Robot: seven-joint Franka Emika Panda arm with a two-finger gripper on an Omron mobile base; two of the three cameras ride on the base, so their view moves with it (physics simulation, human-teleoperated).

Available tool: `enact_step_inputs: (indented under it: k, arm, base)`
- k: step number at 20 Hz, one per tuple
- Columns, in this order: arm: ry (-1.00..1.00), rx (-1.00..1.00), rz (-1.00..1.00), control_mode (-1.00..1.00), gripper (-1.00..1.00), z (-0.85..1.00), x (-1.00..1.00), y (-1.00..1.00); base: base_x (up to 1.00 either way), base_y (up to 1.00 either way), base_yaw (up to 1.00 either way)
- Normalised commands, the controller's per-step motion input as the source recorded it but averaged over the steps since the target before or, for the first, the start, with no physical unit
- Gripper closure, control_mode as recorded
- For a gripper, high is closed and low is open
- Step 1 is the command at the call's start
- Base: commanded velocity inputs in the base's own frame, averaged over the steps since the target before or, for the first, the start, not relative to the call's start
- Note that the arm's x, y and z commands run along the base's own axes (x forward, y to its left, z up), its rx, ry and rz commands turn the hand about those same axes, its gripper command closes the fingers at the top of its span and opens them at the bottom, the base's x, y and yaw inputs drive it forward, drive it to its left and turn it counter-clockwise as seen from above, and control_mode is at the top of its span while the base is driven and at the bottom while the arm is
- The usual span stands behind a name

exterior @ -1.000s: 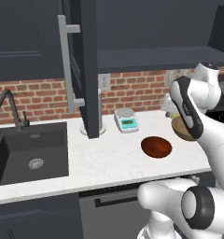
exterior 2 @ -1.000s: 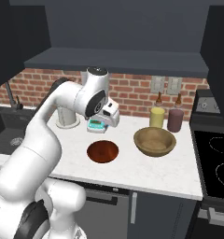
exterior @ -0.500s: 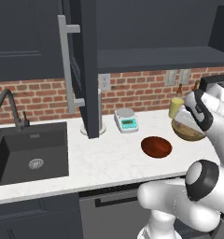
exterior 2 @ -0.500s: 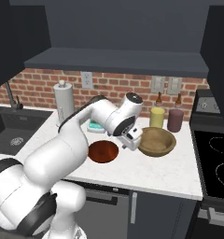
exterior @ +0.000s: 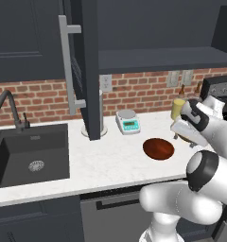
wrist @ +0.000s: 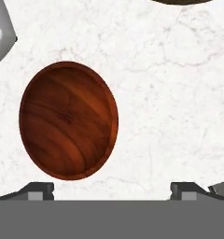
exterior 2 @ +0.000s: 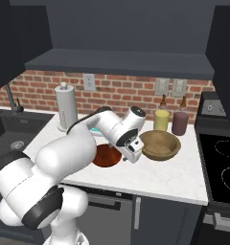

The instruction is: Pick up the bowls on the counter and stack them on top of one another in the open cabinet. Place the smaller bowl on top of the larger bowl.

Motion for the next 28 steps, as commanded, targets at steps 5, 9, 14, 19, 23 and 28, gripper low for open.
enact_step_inputs:
  k: [5,9,14,19,23,28]
  arm:
    - [0.00,-0.01,0.00,-1.00,-1.00,-0.45,0.01,0.32]
    - [-0.01,-0.02,0.00,-1.00,-1.00,-0.48,0.14,0.09]
    - [0.00,-0.01,-0.03,-1.00,-1.00,-0.34,0.42,0.00]
    - [0.00,0.00,0.00,-1.00,-1.00,-0.21,0.31,0.00]
    - [0.00,0.00,0.00,-1.00,-1.00,-0.23,0.21,0.00]
    - [0.00,-0.02,0.00,-1.00,-1.00,-0.35,0.12,0.00]
  base:
    - [0.00,0.00,0.00]
    - [0.00,0.00,0.00]
    - [0.00,0.00,0.00]
    - [0.00,0.00,0.00]
    - [0.00,0.00,0.00]
    - [0.00,0.00,0.00]
